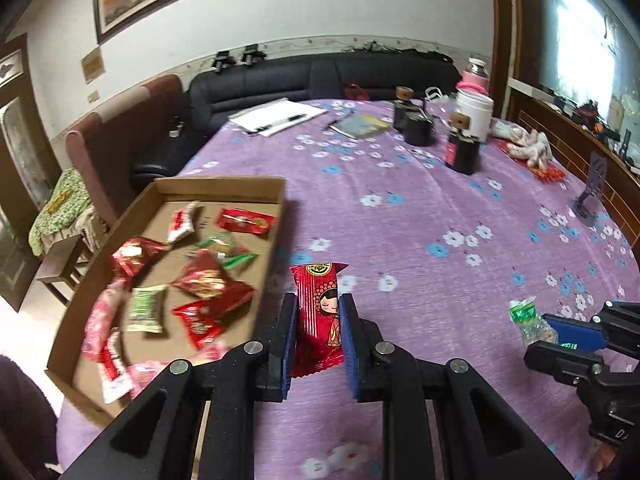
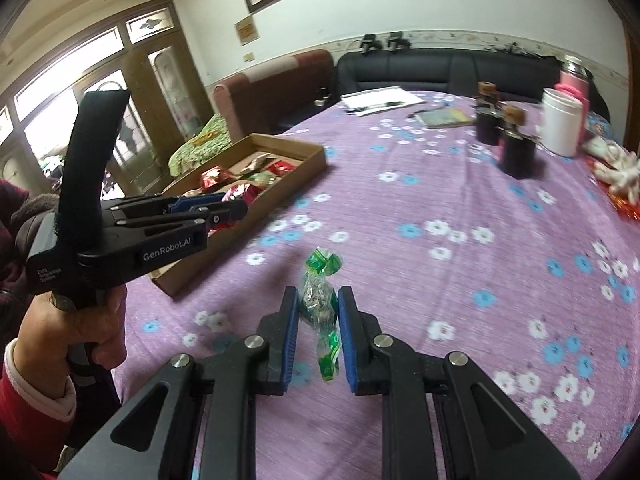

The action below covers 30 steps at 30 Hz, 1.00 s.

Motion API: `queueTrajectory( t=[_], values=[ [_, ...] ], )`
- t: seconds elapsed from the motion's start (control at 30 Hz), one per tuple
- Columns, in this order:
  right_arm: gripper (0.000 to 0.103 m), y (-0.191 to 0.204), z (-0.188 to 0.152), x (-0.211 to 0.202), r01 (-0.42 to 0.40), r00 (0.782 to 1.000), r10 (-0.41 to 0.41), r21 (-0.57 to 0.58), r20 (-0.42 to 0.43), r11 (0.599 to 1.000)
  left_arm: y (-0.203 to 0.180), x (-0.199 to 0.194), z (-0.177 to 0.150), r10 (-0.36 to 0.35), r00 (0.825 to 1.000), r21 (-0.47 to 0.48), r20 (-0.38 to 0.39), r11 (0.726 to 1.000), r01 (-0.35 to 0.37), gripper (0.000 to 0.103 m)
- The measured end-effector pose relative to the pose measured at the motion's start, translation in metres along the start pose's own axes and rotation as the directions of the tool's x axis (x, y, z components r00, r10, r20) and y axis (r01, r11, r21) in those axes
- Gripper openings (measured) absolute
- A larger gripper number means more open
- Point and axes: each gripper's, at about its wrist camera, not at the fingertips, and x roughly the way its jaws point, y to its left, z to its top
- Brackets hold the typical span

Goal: Organize snacks
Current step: 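Carry the red packet and green candy over the tray with both tools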

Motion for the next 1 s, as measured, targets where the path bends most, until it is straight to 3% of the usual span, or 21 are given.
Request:
queueTrajectory(
  t=[0.5,1.0],
  values=[
    [0.019,0.052,0.03,0.027,-0.051,0.999,0.05,-0.095,-0.012,0.994,0.083,-0.014,-0.009,0.099,0.995,-0.128,0.026,0.987,-0.095,0.021],
    [0.019,0.085,0.084,0.075,-0.12,0.993,0.121,-0.141,-0.005,0.983,0.158,-0.012,-0.001,0.166,0.986,-0.212,0.02,0.964,-0.158,0.021]
  ],
)
